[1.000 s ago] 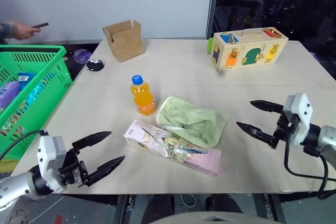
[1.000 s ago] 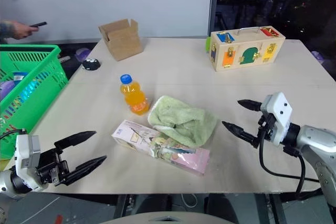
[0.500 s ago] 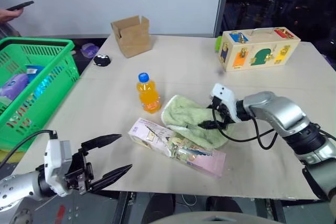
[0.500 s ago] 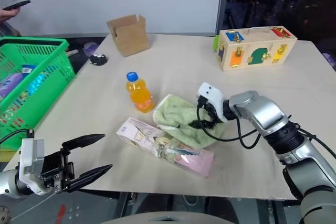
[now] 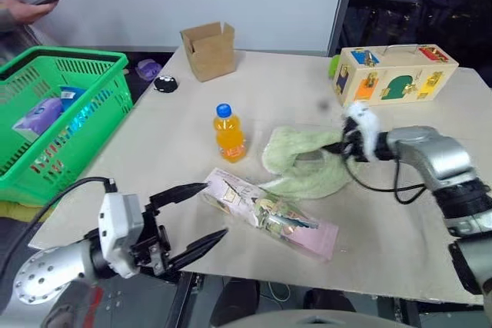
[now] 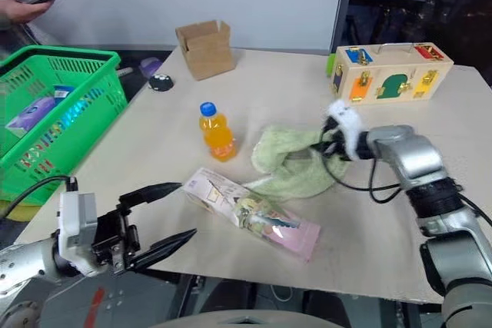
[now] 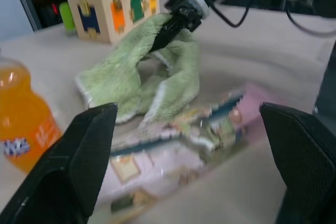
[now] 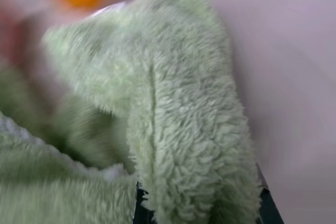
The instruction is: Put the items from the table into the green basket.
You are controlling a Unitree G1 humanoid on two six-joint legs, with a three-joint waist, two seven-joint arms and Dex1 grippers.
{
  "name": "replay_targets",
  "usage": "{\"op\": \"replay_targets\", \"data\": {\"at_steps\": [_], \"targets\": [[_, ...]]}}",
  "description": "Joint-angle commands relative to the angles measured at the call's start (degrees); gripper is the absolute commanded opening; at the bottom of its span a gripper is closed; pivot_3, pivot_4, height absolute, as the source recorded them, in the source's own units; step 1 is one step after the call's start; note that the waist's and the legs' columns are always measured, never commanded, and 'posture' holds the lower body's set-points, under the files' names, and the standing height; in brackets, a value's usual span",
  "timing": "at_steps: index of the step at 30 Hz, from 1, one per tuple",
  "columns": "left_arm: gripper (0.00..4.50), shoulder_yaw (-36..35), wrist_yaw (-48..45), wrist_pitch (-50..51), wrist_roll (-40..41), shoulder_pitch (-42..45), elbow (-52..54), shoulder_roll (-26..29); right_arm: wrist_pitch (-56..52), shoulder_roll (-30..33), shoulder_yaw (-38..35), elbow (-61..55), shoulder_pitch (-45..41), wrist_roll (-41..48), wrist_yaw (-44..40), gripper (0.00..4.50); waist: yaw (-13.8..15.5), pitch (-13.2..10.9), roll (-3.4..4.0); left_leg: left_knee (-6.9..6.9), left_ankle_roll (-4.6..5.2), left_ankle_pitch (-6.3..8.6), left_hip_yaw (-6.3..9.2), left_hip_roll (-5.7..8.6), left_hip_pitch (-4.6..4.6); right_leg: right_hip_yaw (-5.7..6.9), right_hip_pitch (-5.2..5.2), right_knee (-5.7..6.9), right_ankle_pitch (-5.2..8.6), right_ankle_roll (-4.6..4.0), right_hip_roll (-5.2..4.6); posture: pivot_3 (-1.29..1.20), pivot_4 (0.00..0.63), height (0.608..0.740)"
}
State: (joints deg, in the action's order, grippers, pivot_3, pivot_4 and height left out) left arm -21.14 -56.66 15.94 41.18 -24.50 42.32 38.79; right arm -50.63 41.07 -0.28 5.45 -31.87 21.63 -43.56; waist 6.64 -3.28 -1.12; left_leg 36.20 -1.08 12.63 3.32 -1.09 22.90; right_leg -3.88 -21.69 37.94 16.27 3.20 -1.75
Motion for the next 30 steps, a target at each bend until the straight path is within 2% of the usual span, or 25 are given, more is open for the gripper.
{"op": "replay_targets", "data": {"at_steps": [1, 4, 6, 10, 13, 14, 15, 18, 19, 22, 25, 27, 30], "targets": [[4.5, 4.0, 2.0, 1.5, 0.8, 3.7, 2.2, 0.5, -1.6, 7.5, -15.5, -3.1, 6.9, -0.1, 3.8, 0.01, 0.4, 0.0, 0.06, 0.03, 0.0, 0.0, -0.01, 0.04, 0.0, -0.02, 0.0, 0.01, 0.02, -0.03, -0.04, 0.12, 0.0, 0.74], [4.5, 7.9, 2.1, 2.1, 0.6, 6.9, 2.1, 0.6, -2.2, 11.2, -23.8, -5.2, 16.3, -2.4, 7.5, 0.01, -1.3, 0.2, 0.13, 0.03, 0.04, 0.02, -0.08, 0.07, -0.04, -0.07, 0.1, 0.0, 0.05, -0.05, -0.08, 0.06, 0.0, 0.74], [4.5, 9.4, 1.0, 1.7, -0.3, 8.4, 0.6, 1.0, 0.1, 12.8, -25.6, -2.7, 20.2, -5.2, 9.9, 0.01, -3.0, 0.3, 0.34, 0.03, 0.04, 0.02, -0.11, -0.07, -0.13, -0.12, 0.12, 0.04, 0.02, 0.0, 0.07, 0.04, 0.0, 0.74], [4.5, 10.3, -1.6, 0.1, -1.7, 10.8, -3.3, 1.7, 5.8, 14.2, -23.9, 5.1, 21.7, -10.5, 14.2, 0.01, -6.8, 0.7, 0.95, 0.03, 0.05, 0.01, -0.44, -0.17, -0.37, -0.41, 0.16, 0.11, 0.05, -0.05, 0.18, 0.01, 0.0, 0.74], [4.5, 9.7, -5.8, -1.0, -1.7, 14.9, -9.6, 3.2, 10.7, 14.8, -19.2, 10.0, 21.5, -11.5, 9.2, 0.01, -8.7, 0.7, 0.98, 0.03, 0.07, 0.0, -0.64, -0.18, -0.71, -0.65, 0.37, 0.1, 0.1, 0.23, 0.21, 0.0, 0.0, 0.74], [4.5, 9.6, -6.8, -1.4, -1.8, 16.0, -11.1, 3.5, 11.9, 14.9, -18.3, 10.6, 21.3, -11.7, 8.2, 0.72, -9.2, 0.7, 0.97, 0.03, 0.07, 0.0, -0.66, -0.18, -0.94, -0.67, 0.56, 0.09, 0.12, 0.26, 0.22, 0.0, 0.0, 0.74], [4.5, 9.6, -7.7, -1.8, -1.9, 16.8, -12.4, 3.8, 12.4, 14.7, -18.2, 10.9, 20.8, -11.6, 7.9, 1.08, -9.7, 0.7, 0.96, 0.03, 0.07, 0.0, -0.68, -0.19, -1.09, -0.7, 0.7, 0.08, 0.12, 0.26, 0.23, 0.0, 0.0, 0.74], [4.5, 9.7, -10.1, -2.7, -2.5, 18.8, -16.2, 4.5, 12.1, 15.1, -18.5, 10.4, 20.6, -10.6, 6.2, 2.57, -10.5, 0.7, 0.96, 0.03, 0.08, 0.01, -0.88, -0.19, -1.12, -0.91, 0.75, 0.03, 0.09, 0.33, 0.21, -0.01, 0.0, 0.74], [4.5, 9.7, -11.0, -3.1, -2.7, 19.3, -17.2, 4.8, 12.1, 15.8, -18.8, 9.2, 22.1, -10.4, 4.9, 2.9, -10.6, 0.7, 0.93, 0.04, 0.1, 0.03, -0.89, -0.18, -1.11, -0.93, 0.75, 0.01, 0.09, 0.34, 0.21, -0.02, 0.0, 0.74], [4.5, 9.8, -12.9, -3.9, -3.8, 20.0, -19.4, 5.9, 13.4, 18.7, -20.5, 5.9, 27.4, -11.7, 2.8, 4.46, -10.4, 0.6, 0.9, 0.04, 0.22, 0.11, -0.9, -0.18, -1.03, -0.96, 0.7, -0.02, 0.08, 0.35, 0.22, -0.03, 0.0, 0.74], [4.5, 10.6, -12.6, -5.6, -8.2, 20.4, -21.2, 7.0, 19.7, 20.5, -26.0, 1.4, 34.0, -11.6, 0.0, 4.49, -10.0, 0.6, 0.92, 0.03, 0.36, 0.2, -0.89, -0.17, -0.89, -0.97, 0.58, -0.02, 0.13, 0.43, 0.22, -0.04, 0.0, 0.74], [4.5, 11.1, -14.0, -7.1, -9.9, 20.5, -21.7, 8.0, 27.6, 19.2, -31.9, -3.6, 39.0, -9.1, -5.3, 4.49, -10.0, 0.6, 0.92, 0.01, 0.37, 0.21, -0.95, -0.17, -0.8, -1.04, 0.45, -0.01, 0.14, 0.44, 0.22, -0.06, 0.0, 0.74], [4.5, 12.9, -16.0, -7.9, -12.5, 21.2, -21.9, 10.2, 29.0, 16.5, -38.9, -9.8, 42.4, -4.2, -8.7, 4.49, -10.6, 0.6, 0.87, -0.02, 0.38, 0.23, -1.04, -0.2, -0.85, -1.1, 0.44, 0.0, 0.21, 0.54, 0.25, -0.09, 0.0, 0.74]]}}
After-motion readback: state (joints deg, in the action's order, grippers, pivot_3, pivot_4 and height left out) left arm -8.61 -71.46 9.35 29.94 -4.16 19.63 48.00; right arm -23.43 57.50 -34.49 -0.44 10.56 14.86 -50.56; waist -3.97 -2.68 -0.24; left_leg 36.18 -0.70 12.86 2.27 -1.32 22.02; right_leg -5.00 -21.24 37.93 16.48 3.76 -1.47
